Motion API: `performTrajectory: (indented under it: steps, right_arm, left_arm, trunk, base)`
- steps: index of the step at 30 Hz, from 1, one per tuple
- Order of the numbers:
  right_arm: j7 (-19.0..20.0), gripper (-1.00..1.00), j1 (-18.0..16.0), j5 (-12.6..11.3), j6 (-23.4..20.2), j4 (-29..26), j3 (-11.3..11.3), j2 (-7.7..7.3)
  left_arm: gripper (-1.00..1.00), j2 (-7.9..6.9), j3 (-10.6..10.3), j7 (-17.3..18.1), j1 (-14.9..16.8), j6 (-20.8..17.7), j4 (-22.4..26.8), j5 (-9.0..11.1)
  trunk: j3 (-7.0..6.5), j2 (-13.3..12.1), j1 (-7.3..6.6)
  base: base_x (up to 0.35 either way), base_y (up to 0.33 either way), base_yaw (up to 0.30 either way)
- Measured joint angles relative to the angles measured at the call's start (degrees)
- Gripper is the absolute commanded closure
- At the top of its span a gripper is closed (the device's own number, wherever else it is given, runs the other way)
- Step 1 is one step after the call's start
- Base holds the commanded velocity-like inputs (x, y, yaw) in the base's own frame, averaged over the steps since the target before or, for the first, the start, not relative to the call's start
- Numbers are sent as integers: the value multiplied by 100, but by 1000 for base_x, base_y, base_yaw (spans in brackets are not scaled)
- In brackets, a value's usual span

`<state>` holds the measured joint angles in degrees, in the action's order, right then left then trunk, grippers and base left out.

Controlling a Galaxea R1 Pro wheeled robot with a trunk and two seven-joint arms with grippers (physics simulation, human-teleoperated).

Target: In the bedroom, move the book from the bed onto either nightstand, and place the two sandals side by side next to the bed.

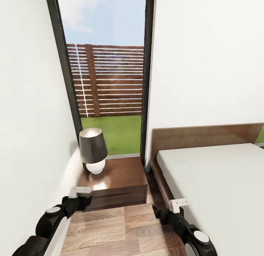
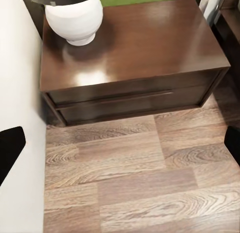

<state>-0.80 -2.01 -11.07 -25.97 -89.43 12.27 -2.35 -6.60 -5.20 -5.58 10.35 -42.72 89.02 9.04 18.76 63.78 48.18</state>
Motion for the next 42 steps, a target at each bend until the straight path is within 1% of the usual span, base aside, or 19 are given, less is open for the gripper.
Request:
performTrajectory:
  steps: [2, 8, 22, 25, 26, 30, 31, 34, 38, 42]
  right_arm:
    - [0, -100, 12, -1, -2, -27, -4, -6]
    - [0, -100, 145, -2, 2, -75, -5, -7]
    - [2, -100, 239, 22, -6, -45, -16, -16]
    - [3, -100, 242, 24, -3, -34, -14, -16]
    - [3, -100, 242, 24, -3, -34, -14, -16]
    - [5, -100, 244, 31, -3, -27, -11, -16]
    - [5, -100, 244, 31, -3, -27, -11, -16]
    - [7, -100, 245, 33, -9, -24, -10, -16]
    - [9, -100, 245, 31, -7, -23, -9, -16]
    - [13, -100, 246, 22, -3, -25, -9, -16]
  left_arm:
    - [-100, -53, -3, 0, 2, -23, 44, -2]
    - [-100, -137, -10, -2, 5, -68, 148, -5]
    - [-100, -213, -44, -7, 7, -89, 211, -10]
    - [-100, -218, -58, -6, 4, -90, 211, -96]
    - [-100, -218, -58, -5, 4, -90, 211, -98]
    - [-100, -202, -77, -2, -4, -88, 209, -326]
    - [-100, -202, -77, -2, -4, -88, 209, -328]
    - [-100, -190, -83, 2, -7, -88, 208, -435]
    - [-100, -183, -90, 2, -9, -88, 207, -506]
    - [-100, -177, -94, 1, -10, -88, 206, -531]
  trunk:
    - [0, 0, 0]
    - [0, 0, 0]
    - [1, 1, 0]
    - [1, 1, 0]
    - [1, 1, 0]
    - [1, 1, 0]
    - [1, 1, 0]
    - [1, 1, 0]
    - [1, 1, 0]
    - [1, 1, 0]
  base:
    - [0, 0, 0]
    - [0, 0, 0]
    - [0, 0, 0]
    - [0, 0, -40]
    - [0, 0, -96]
    - [0, 0, -165]
    - [0, 0, -202]
    - [0, 0, -227]
    - [0, 0, -253]
    - [0, 0, -264]
